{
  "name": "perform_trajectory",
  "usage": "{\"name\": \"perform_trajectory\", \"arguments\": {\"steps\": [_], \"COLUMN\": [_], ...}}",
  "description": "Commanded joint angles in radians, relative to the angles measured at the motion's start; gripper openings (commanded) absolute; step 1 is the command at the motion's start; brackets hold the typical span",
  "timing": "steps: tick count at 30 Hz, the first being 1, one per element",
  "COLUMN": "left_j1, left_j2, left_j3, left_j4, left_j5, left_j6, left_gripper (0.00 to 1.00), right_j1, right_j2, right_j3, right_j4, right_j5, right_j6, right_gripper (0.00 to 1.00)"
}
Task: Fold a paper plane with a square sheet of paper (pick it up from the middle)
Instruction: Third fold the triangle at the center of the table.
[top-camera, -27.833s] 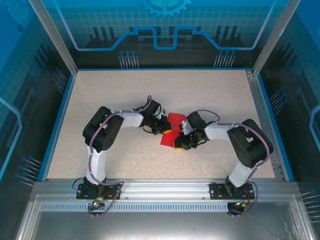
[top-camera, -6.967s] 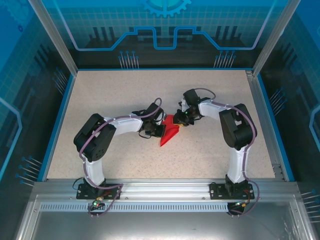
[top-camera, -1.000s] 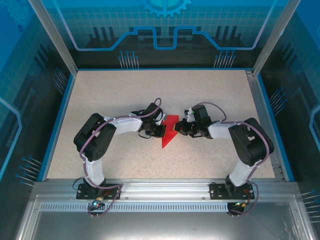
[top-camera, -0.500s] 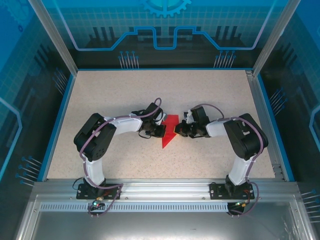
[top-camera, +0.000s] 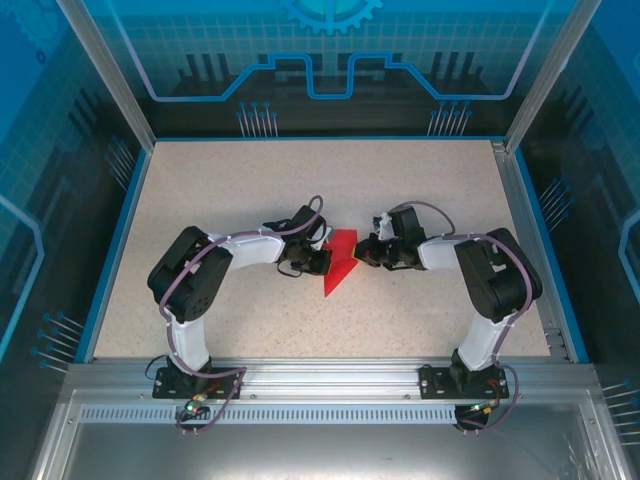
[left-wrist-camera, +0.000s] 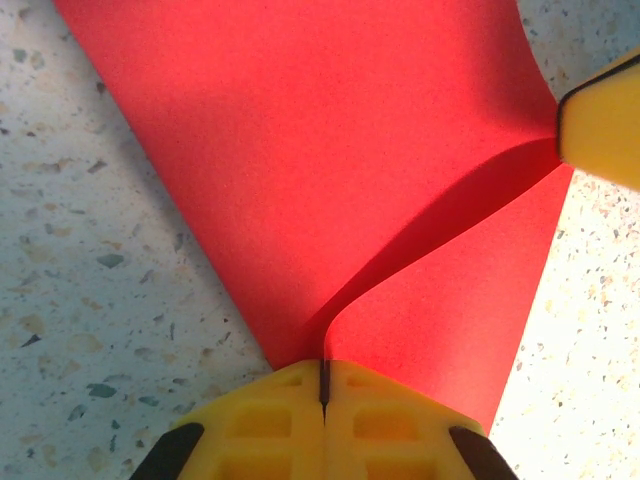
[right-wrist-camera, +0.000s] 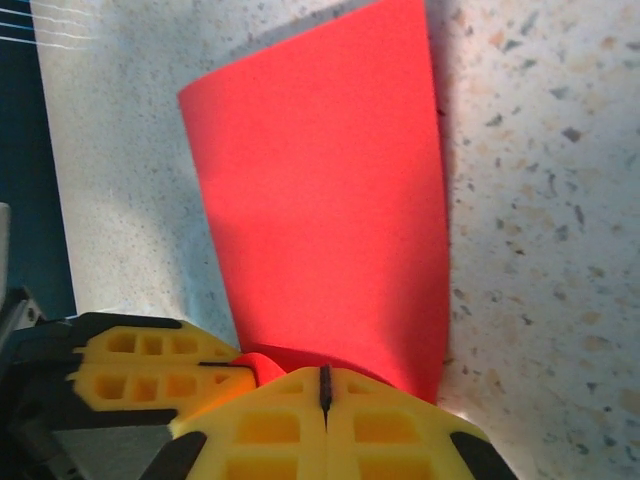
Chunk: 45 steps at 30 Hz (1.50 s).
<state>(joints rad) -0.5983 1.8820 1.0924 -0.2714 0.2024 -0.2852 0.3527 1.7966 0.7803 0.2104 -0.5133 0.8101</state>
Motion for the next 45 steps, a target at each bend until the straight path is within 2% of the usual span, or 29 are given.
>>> {"name": "perform_trajectory", "arguments": {"steps": [1, 7, 12, 17, 27, 34, 38, 42, 45], "left_j1": [-0.001, 0.000, 0.000, -0.001, 0.000, 0.000, 0.000, 0.000, 0.001], "left_j2": [0.035, 0.035, 0.037, 0.038, 0.040, 0.027, -0.007, -0.086, -0.133], "left_j3": [0.000, -0.002, 0.001, 0.009, 0.014, 0.015, 0.017, 0.021, 0.039], "left_j4": [-0.076, -0.079, -0.082, -0.085, -0.089, -0.089, -0.096, -0.123, -0.160], "left_j5": [0.000, -0.001, 0.000, 0.002, -0.002, -0.001, -0.008, -0.055, -0.077], "left_j6": [0.025, 0.029, 0.027, 0.029, 0.027, 0.024, 0.004, -0.046, -0.100], "left_gripper": [0.01, 0.01, 0.01, 0.01, 0.01, 0.03, 0.11, 0.33, 0.41], "right_j1": [-0.006, -0.004, -0.003, 0.010, 0.055, 0.062, 0.061, 0.065, 0.067], "right_j2": [0.037, 0.058, -0.022, -0.089, 0.003, 0.061, 0.068, 0.053, 0.056], "right_j3": [0.007, 0.014, 0.029, 0.052, 0.044, 0.029, 0.020, 0.018, 0.019], "right_j4": [-0.007, -0.050, -0.109, -0.141, -0.068, -0.085, -0.095, -0.117, -0.119], "right_j5": [-0.001, 0.042, 0.046, -0.008, -0.040, 0.025, 0.044, 0.070, 0.068], "right_j6": [-0.021, -0.044, -0.054, -0.086, -0.047, -0.055, -0.052, -0.052, -0.050], "right_gripper": [0.01, 0.01, 0.02, 0.04, 0.02, 0.01, 0.00, 0.00, 0.00]}}
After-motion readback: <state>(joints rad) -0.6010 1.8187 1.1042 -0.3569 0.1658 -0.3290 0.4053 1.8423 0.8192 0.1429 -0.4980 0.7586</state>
